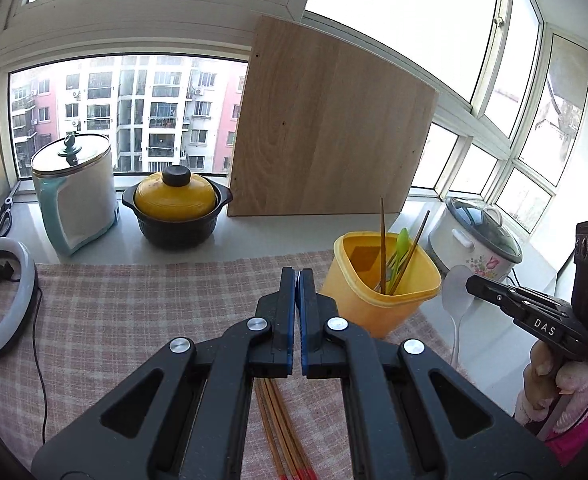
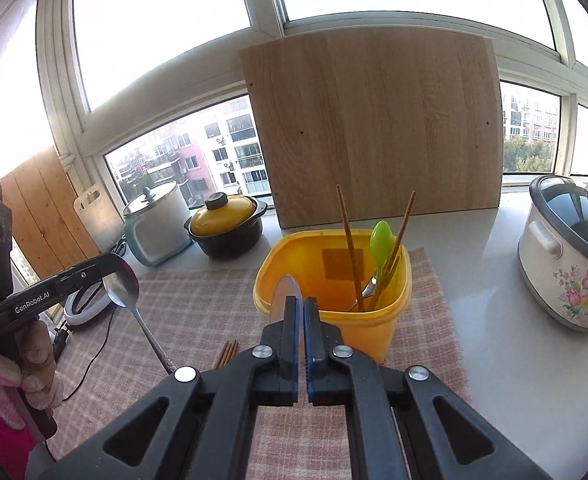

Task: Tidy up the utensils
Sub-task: 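Lift and carry the steel spoon with the left tool while the right carries the clear spoon to the container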

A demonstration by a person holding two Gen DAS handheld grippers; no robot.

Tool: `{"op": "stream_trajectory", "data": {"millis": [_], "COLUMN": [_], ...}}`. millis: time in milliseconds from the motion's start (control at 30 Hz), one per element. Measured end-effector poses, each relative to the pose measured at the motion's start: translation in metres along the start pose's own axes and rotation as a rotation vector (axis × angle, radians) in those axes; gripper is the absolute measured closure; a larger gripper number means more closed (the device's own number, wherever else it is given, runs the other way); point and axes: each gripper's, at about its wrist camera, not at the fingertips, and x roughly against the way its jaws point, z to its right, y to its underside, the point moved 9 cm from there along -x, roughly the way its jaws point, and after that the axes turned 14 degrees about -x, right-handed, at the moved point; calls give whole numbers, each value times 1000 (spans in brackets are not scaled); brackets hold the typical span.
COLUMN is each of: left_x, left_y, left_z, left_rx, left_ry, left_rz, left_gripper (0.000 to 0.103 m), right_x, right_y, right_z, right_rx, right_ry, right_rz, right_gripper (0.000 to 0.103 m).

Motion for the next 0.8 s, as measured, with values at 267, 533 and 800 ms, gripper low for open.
{"op": "stream_trajectory", "data": {"millis": [267, 533, 800], "left_x": [-3, -12, -31], "left_y": [-34, -67, -89], "left_z": [13, 21, 21], "left_rx": [-9, -12, -11], "left_ry": [0, -7, -37], "left_rz": [60, 106, 130], "left_gripper": [103, 103, 103], "right_x": [15, 25, 16], "right_y": [-28, -64, -96], "right_z": [8, 19, 30], "right_rx": [3, -10, -22], "right_ry": [-6, -18, -5], "right_rz": [51, 104, 146], "right_gripper": [103, 103, 103]}}
